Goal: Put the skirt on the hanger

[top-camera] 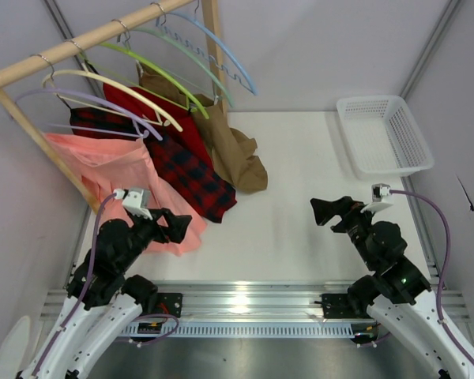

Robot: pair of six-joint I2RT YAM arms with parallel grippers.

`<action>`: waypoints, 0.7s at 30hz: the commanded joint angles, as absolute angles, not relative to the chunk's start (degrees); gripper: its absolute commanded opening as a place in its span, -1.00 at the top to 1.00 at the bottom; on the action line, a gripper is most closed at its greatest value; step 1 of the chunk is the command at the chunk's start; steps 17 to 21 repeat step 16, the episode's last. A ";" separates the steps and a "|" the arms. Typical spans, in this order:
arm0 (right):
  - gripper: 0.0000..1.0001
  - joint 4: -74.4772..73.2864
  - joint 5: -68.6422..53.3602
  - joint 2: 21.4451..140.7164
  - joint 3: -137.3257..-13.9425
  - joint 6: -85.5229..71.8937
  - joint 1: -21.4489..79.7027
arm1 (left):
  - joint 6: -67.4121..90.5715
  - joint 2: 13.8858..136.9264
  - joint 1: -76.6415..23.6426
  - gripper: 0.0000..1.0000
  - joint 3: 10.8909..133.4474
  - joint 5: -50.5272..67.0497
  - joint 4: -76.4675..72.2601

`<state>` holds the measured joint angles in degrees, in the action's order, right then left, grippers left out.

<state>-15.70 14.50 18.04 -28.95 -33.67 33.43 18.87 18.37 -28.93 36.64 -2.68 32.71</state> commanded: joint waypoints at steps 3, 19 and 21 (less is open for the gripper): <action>-0.99 -12.57 16.08 19.25 -30.32 -33.14 33.84 | 20.39 18.02 -29.09 -0.99 37.44 -5.01 31.46; -0.99 -8.00 13.81 24.43 -29.18 -32.09 34.10 | 22.06 21.62 -29.09 -0.99 38.05 -7.64 32.96; -0.99 -8.00 13.81 24.43 -29.18 -32.09 34.10 | 22.06 21.62 -29.09 -0.99 38.05 -7.64 32.96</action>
